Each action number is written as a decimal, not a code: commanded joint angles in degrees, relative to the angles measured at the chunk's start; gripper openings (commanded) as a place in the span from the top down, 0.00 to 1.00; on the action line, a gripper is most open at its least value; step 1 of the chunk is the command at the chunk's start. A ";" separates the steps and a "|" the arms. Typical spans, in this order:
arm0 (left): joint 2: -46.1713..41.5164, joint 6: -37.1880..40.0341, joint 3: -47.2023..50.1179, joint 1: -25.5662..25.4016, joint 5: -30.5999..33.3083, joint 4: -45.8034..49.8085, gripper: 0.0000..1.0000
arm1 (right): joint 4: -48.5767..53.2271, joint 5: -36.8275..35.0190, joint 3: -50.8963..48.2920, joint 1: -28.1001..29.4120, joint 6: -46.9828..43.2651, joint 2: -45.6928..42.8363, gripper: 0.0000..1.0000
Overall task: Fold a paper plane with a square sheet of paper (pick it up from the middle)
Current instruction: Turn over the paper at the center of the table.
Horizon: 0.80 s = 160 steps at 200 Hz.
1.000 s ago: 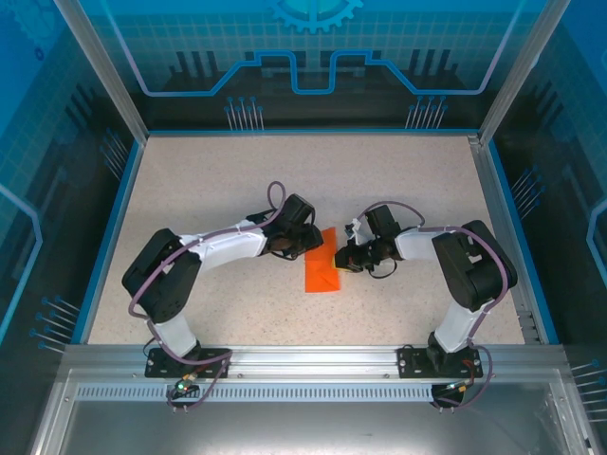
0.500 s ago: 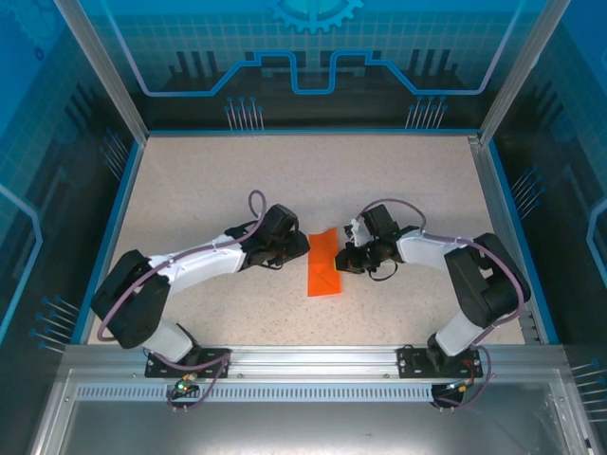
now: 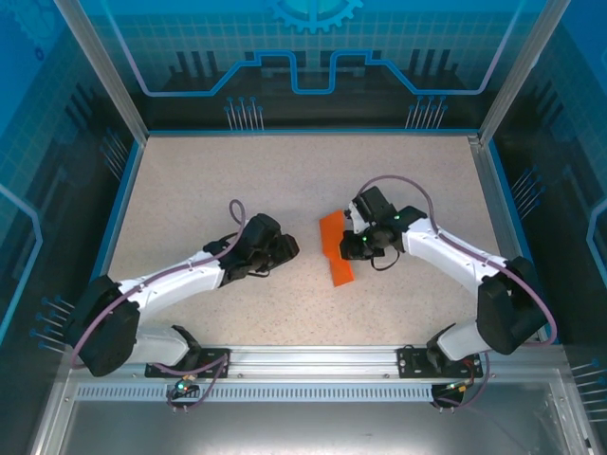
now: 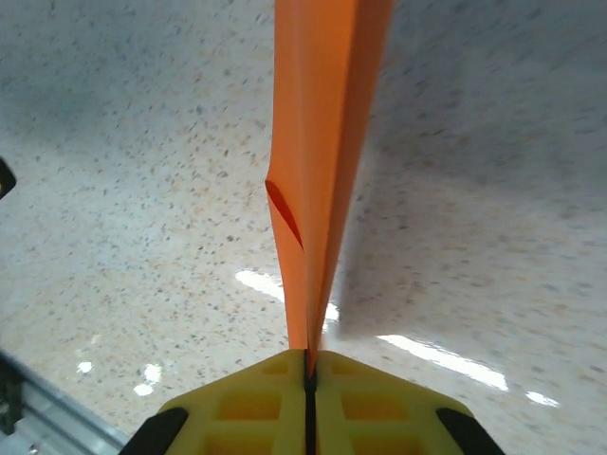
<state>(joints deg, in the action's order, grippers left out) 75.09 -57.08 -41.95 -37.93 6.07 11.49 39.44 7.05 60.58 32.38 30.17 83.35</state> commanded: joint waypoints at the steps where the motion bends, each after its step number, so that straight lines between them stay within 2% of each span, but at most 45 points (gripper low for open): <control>1: -2.25 0.17 1.80 1.44 1.24 -0.41 0.43 | 16.20 -14.59 7.21 2.44 -1.42 -0.05 0.91; 45: -3.43 0.65 3.06 4.17 0.44 0.25 0.41 | 37.22 -39.21 23.22 9.88 3.86 8.52 0.92; 68: -4.05 0.56 3.45 5.25 0.87 1.02 0.41 | 44.47 -47.27 28.86 13.83 9.04 15.28 0.93; 82: -4.71 0.61 3.93 6.01 1.13 1.50 0.41 | 47.61 -51.22 31.94 16.26 11.80 19.59 0.91; 119: -8.94 1.07 6.83 8.36 1.38 2.06 0.40 | 51.26 -52.55 37.42 20.61 15.91 31.77 0.87; 137: -12.11 1.16 8.12 9.63 3.02 4.74 0.39 | 49.56 -49.88 39.07 21.87 15.96 36.32 0.87; 160: -17.02 -0.03 10.77 10.67 6.53 8.14 0.37 | 43.58 -43.15 40.17 22.68 14.50 40.13 0.86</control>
<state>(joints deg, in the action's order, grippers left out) 62.63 -56.95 -33.89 -28.60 8.14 14.68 85.45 -40.88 98.37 53.78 43.29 120.29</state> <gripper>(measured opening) 0.619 0.128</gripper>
